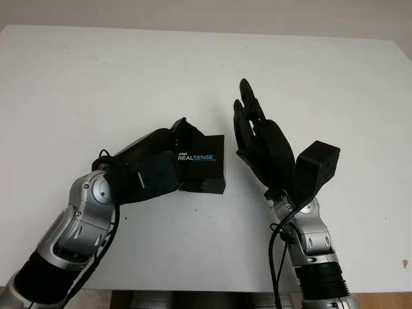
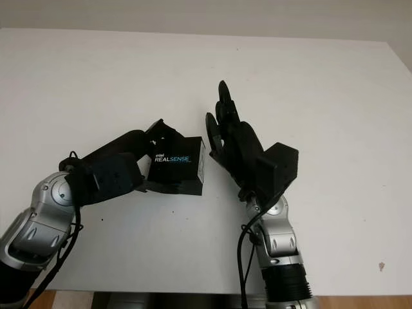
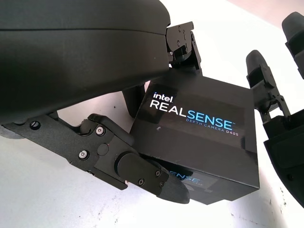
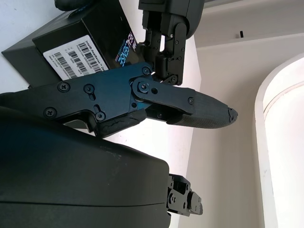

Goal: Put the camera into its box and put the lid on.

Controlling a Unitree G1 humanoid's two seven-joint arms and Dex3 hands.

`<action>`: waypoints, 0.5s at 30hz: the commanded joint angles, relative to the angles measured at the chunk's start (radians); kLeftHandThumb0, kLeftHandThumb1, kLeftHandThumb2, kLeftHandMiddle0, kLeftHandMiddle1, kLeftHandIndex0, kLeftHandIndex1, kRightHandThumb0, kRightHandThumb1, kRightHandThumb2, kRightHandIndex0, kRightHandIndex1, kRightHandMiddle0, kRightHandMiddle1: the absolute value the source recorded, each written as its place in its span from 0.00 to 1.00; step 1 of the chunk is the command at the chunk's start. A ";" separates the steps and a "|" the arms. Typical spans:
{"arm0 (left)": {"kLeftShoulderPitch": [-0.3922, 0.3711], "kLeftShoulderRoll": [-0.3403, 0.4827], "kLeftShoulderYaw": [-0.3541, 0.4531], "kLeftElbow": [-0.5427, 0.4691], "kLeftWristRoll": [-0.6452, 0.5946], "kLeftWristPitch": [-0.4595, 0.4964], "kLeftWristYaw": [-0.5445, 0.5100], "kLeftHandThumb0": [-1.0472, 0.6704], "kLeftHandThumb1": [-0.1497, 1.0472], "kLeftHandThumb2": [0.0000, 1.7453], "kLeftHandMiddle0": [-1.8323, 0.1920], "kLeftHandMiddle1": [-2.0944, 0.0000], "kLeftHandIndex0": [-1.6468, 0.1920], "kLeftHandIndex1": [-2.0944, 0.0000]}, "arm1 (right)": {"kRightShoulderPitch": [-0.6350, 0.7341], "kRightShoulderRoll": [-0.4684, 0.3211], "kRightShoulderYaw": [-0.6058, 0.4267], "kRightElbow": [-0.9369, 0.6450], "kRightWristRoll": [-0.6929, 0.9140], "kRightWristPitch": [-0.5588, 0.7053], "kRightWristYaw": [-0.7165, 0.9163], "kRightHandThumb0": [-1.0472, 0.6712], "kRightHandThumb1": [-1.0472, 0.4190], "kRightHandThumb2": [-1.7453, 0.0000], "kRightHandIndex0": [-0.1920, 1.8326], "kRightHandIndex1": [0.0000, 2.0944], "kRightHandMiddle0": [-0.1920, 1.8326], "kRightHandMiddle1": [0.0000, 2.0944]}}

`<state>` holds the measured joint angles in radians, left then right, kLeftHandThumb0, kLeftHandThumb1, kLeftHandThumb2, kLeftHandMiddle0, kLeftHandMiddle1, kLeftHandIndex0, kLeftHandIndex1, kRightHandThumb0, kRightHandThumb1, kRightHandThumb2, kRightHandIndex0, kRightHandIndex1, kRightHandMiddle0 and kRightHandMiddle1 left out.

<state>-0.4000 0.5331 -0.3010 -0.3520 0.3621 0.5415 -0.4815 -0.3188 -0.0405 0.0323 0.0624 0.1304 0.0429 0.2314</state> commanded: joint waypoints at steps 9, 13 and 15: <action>-0.049 -0.051 -0.030 -0.017 -0.001 0.060 -0.053 0.34 1.00 0.10 0.94 0.23 0.99 0.36 | 0.012 0.005 0.008 -0.003 -0.006 -0.001 -0.001 0.17 0.00 0.65 0.00 0.00 0.00 0.01; -0.061 -0.052 -0.032 -0.023 -0.002 0.088 -0.071 0.34 1.00 0.09 0.94 0.22 0.99 0.35 | 0.013 0.007 0.010 -0.001 -0.008 -0.001 -0.001 0.18 0.00 0.64 0.00 0.00 0.00 0.01; -0.068 -0.055 -0.031 -0.025 -0.006 0.108 -0.081 0.34 1.00 0.09 0.94 0.22 1.00 0.34 | 0.014 0.007 0.012 -0.002 -0.009 0.000 -0.001 0.18 0.00 0.64 0.00 0.00 0.00 0.01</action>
<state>-0.4507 0.5126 -0.3055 -0.3565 0.3706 0.6463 -0.5486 -0.3157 -0.0378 0.0424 0.0624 0.1228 0.0456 0.2306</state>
